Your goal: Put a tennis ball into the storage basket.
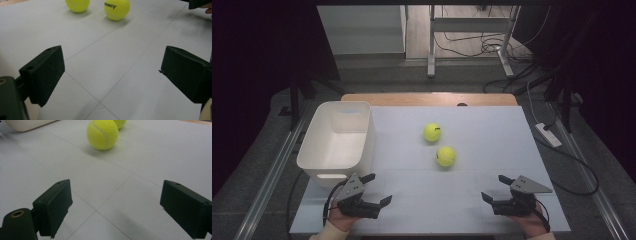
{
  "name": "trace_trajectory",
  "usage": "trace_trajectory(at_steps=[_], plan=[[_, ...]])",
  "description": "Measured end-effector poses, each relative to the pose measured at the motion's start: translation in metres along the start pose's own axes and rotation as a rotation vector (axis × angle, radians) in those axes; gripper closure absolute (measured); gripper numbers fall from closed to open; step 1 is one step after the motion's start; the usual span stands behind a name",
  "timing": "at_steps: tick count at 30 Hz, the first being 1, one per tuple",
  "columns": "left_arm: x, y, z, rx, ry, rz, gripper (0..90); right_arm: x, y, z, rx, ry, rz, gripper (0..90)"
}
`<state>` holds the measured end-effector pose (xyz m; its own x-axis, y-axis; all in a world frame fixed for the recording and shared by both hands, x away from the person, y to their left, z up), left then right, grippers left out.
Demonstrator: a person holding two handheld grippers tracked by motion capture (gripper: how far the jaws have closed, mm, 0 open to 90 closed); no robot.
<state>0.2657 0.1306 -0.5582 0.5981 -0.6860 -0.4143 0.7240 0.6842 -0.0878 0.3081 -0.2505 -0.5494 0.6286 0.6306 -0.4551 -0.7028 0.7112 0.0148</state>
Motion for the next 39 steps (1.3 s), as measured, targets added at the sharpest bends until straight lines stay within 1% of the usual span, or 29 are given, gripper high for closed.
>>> trace_trajectory(at_steps=[8, 12, 18, 24, 27, 30, 33, 39], plan=[[-0.001, 0.001, 0.001, -0.002, -0.002, 0.007, 6.2, 0.000, 0.001, 0.000, -0.001, -0.001, 0.004, 10.7], [-0.002, 0.001, 0.003, 0.002, -0.003, 0.017, 6.2, 0.001, 0.001, 0.001, 0.000, -0.003, 0.010, 10.8], [-0.001, 0.000, 0.004, -0.007, -0.003, 0.022, 6.2, 0.005, 0.001, 0.000, 0.002, 0.003, 0.021, 10.9], [0.001, 0.001, 0.006, -0.014, 0.000, 0.035, 6.5, 0.006, -0.001, -0.002, 0.013, 0.006, 0.034, 11.0], [0.003, -0.002, 0.009, -0.008, 0.005, 0.035, 6.2, 0.006, -0.002, -0.002, 0.016, 0.003, 0.043, 11.1], [0.003, -0.006, 0.011, 0.003, 0.009, 0.049, 6.1, 0.007, -0.003, -0.003, 0.013, 0.004, 0.051, 11.1], [0.003, -0.008, 0.014, -0.003, 0.004, 0.050, 6.2, 0.007, -0.003, -0.003, 0.014, 0.003, 0.054, 11.2], [0.005, -0.013, 0.018, 0.003, 0.016, 0.050, 6.2, 0.007, -0.002, -0.002, 0.012, -0.001, 0.051, 11.2]])
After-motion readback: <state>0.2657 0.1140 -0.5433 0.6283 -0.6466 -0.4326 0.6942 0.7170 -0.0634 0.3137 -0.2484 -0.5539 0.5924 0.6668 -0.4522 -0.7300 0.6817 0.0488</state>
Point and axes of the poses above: each handheld gripper's, and its own axes: x roughly forward along the jaws, z roughly out of its top, y roughly to its left, the point moved 8 cm from there along x, roughly forward along the jaws, and after that the axes turned 2 degrees about -y, right-handed, at the moved point
